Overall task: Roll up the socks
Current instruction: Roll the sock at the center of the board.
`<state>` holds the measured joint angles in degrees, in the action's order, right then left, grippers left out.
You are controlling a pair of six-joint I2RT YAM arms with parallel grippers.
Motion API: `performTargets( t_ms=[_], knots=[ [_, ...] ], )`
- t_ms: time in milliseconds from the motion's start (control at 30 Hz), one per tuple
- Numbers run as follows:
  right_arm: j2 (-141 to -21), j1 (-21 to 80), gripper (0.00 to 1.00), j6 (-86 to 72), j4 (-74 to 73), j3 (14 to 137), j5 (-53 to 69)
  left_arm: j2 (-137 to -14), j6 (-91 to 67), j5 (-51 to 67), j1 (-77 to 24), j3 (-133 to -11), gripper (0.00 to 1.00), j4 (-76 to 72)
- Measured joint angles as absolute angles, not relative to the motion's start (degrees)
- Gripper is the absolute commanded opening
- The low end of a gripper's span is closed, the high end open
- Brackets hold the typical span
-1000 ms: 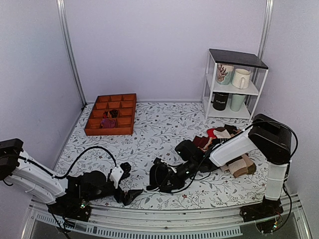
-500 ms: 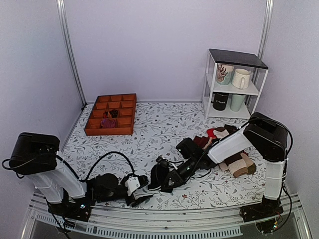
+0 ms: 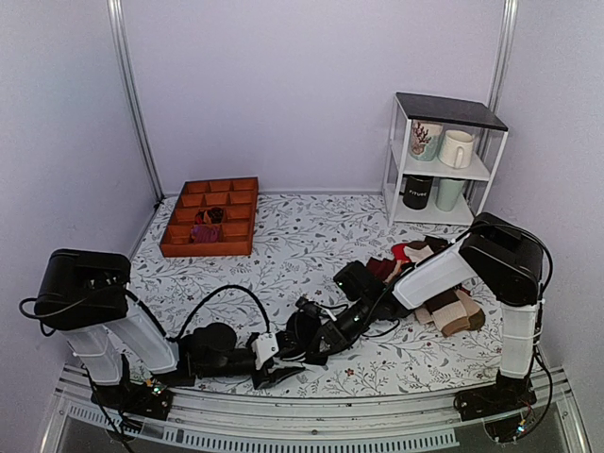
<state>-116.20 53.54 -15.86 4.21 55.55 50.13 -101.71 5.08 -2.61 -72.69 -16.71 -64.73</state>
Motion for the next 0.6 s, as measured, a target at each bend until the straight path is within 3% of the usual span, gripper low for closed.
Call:
performTargets(
  t_ms=[100, 333, 600],
  knots=[
    [-116.2, 53.5, 0.10, -15.9, 4.2, 55.5, 50.1, -101.7, 4.3, -3.1, -72.4, -16.7, 0.38, -64.1],
    [-116.3, 53.5, 0.10, -15.9, 4.3, 55.5, 50.3, -101.6, 2.9, -4.8, -72.0, -16.3, 0.52, -61.0],
    [-116.8, 53.2, 0.10, -15.9, 4.4, 55.7, 51.3, -101.9, 2.7, -5.0, -71.9, -16.6, 0.46, -59.9]
  ],
)
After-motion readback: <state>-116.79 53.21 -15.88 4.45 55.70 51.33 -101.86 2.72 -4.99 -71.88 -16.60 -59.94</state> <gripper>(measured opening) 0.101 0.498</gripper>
